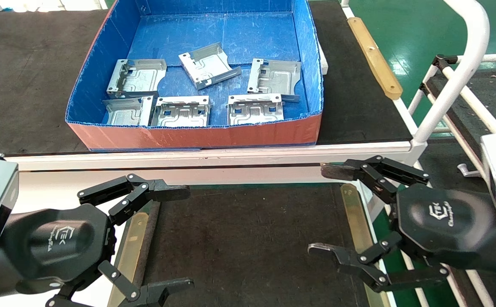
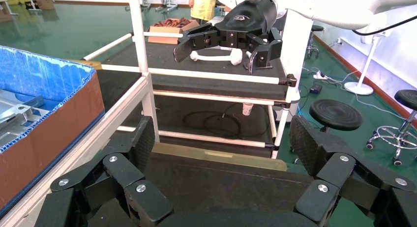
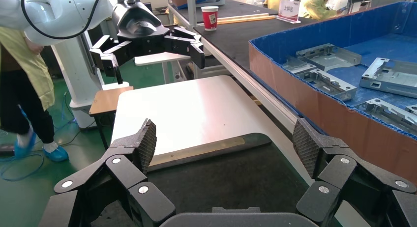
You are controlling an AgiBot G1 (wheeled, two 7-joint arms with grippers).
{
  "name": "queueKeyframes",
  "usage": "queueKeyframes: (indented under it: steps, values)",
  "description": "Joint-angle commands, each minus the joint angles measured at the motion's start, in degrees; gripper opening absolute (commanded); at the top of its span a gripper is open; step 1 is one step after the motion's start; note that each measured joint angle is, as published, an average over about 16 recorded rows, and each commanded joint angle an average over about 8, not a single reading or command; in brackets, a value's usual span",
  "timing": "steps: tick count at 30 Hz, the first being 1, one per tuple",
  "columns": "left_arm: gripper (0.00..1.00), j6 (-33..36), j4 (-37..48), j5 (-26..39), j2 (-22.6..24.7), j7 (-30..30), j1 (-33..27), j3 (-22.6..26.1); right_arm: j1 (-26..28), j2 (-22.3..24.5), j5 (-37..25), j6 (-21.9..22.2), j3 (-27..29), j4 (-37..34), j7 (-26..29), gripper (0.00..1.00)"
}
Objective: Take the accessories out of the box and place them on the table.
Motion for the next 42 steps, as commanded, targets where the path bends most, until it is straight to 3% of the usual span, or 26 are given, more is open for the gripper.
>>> queueKeyframes:
  steps: [1, 31, 42]
  values:
    - [1.00, 0.0, 0.0, 0.0, 0.0, 0.0, 0.0, 0.0, 0.0, 0.0, 0.0, 0.0, 0.0, 0.0, 0.0, 1.00]
    - [1.00, -0.3, 0.0, 0.1, 0.0, -0.2, -0.2, 0.0, 0.0, 0.0, 0.0, 0.0, 0.0, 0.0, 0.0, 1.00]
    - [1.00, -8.3, -1.0, 4.4, 2.0, -3.9, -5.1, 0.7, 0.0, 0.0, 0.0, 0.0, 0.0, 0.0, 0.0, 1.00]
